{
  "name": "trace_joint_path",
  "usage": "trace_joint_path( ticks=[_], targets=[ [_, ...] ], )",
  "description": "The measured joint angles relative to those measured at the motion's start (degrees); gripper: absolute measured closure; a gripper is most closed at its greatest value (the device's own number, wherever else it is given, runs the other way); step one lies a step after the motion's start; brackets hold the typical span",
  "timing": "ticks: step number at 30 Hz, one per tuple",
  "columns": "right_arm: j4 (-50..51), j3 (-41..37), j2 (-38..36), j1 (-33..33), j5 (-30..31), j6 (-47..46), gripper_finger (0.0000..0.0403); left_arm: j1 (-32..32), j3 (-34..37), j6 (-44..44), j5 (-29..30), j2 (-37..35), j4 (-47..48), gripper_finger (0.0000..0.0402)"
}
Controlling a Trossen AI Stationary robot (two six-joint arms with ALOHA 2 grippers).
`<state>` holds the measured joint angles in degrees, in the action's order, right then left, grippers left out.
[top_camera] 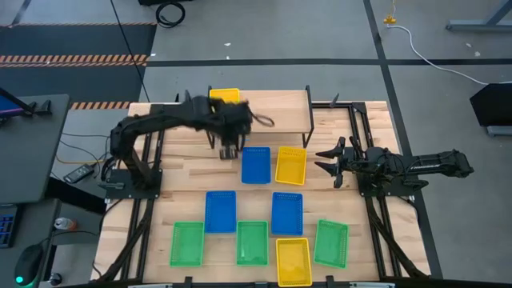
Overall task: Stack baskets on shelf by color
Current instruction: Put the top blue basket on the shelf
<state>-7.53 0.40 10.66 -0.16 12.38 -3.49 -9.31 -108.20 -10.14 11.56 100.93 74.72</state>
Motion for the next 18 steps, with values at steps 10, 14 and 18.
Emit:
trace_joint_path(
  ticks=[10,14,18],
  targets=[
    [0.21,0.0,0.22,0.0,-0.02,-0.01,0.0238,12.92,17.56,6.85,-4.37,0.41,-22.88,0.0296],
    [-0.03,0.0,0.22,0.0,-0.02,-0.02,0.0238,14.69,23.28,9.98,-4.3,0.43,-27.73,0.0296],
    [-0.05,0.0,0.22,0.0,-0.04,-0.38,0.0238,15.0,26.78,12.03,-4.14,0.43,-33.23,0.0294]
  ],
)
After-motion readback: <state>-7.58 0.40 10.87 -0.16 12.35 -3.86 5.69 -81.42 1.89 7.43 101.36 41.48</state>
